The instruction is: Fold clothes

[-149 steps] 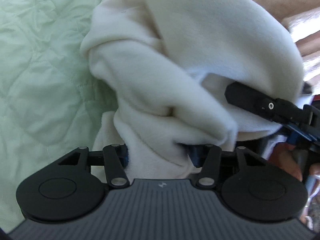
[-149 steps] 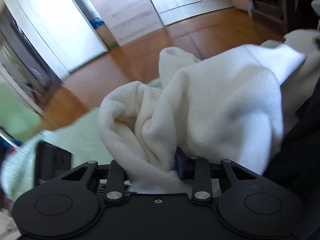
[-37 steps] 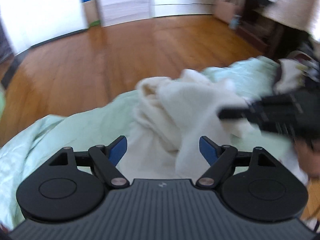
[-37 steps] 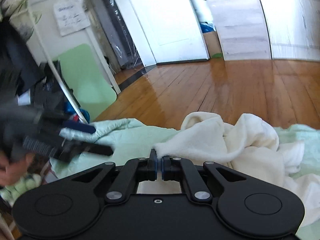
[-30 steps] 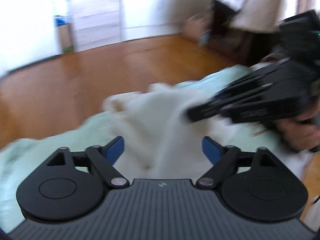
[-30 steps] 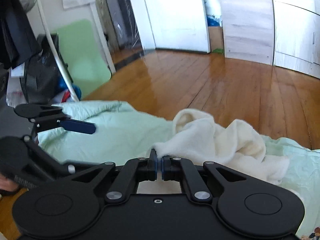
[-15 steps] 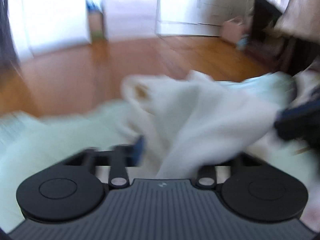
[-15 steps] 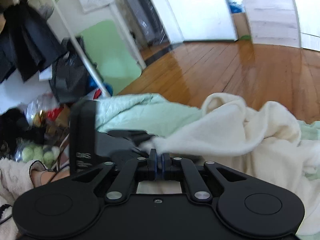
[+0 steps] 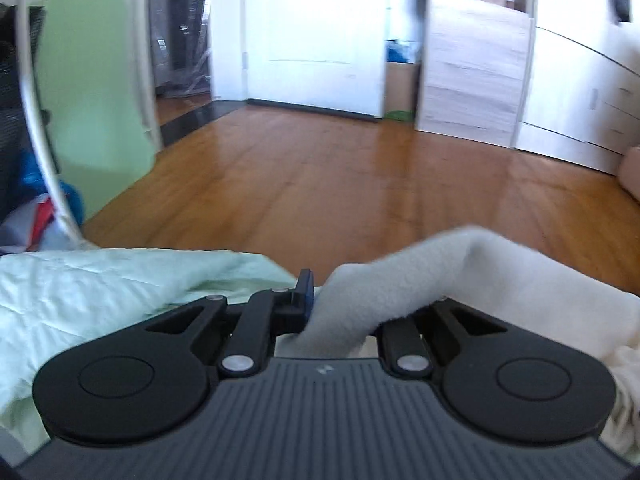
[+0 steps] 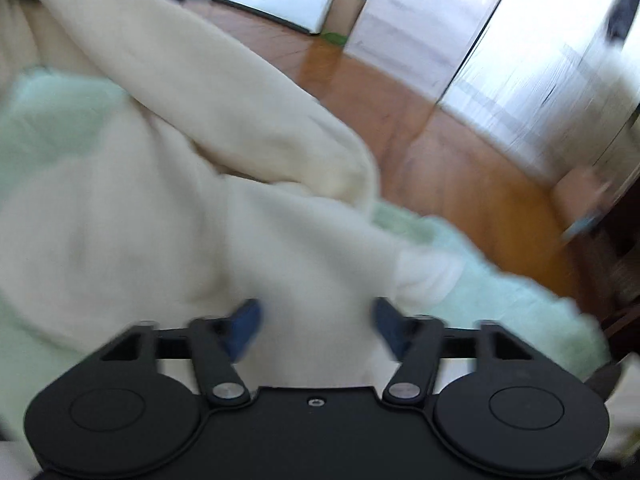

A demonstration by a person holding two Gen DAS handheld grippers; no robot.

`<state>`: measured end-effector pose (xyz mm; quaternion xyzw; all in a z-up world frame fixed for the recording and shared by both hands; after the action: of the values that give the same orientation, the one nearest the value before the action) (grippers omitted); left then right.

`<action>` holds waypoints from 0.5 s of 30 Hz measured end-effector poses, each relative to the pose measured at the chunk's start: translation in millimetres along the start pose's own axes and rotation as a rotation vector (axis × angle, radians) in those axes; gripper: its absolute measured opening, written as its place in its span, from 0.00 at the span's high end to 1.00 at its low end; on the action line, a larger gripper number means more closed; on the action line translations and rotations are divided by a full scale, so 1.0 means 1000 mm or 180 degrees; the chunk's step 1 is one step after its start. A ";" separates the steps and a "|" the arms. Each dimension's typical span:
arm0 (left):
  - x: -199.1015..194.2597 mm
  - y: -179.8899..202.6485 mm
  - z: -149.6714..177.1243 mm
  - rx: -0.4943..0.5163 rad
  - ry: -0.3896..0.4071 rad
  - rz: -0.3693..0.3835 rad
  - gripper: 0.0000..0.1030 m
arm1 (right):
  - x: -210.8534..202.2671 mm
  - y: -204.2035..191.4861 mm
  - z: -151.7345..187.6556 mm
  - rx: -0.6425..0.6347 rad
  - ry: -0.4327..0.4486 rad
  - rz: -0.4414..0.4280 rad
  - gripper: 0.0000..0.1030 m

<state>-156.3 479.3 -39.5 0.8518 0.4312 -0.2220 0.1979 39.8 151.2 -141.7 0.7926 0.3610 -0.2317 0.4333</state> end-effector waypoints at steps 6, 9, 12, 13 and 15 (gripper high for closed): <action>-0.020 -0.027 -0.026 -0.0020 0.0323 -0.0154 0.87 | 0.013 0.022 0.007 0.0822 -0.0079 -0.0435 0.93; -0.028 -0.049 -0.049 -0.0173 0.0454 -0.0215 0.87 | -0.024 0.065 0.007 0.1320 0.0202 -0.0275 0.93; -0.038 -0.079 -0.069 -0.0404 0.0577 -0.0314 0.87 | -0.065 0.107 0.000 0.1445 0.0426 0.0074 0.94; -0.041 -0.089 -0.074 -0.0474 0.0630 -0.0364 0.87 | -0.080 0.120 -0.003 0.1407 0.0513 0.0285 0.94; -0.049 -0.112 -0.086 -0.0618 0.0770 -0.0498 0.88 | -0.107 0.143 -0.007 0.1453 0.0669 0.0560 0.94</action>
<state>-256.3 554.5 41.4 0.8131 0.5363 -0.0898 0.2080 83.2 65.1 9.4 0.9179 0.2720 -0.1849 0.2219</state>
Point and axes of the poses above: each gripper's, at about its wrist camera, not at the fingertips, and x roughly the way its jaws point, y to its right, z to its underside, the point moved 5 cm from there along x, roughly the way its jaws point, and after that the axes turned 9 degrees about -x, right-handed, at the moved point
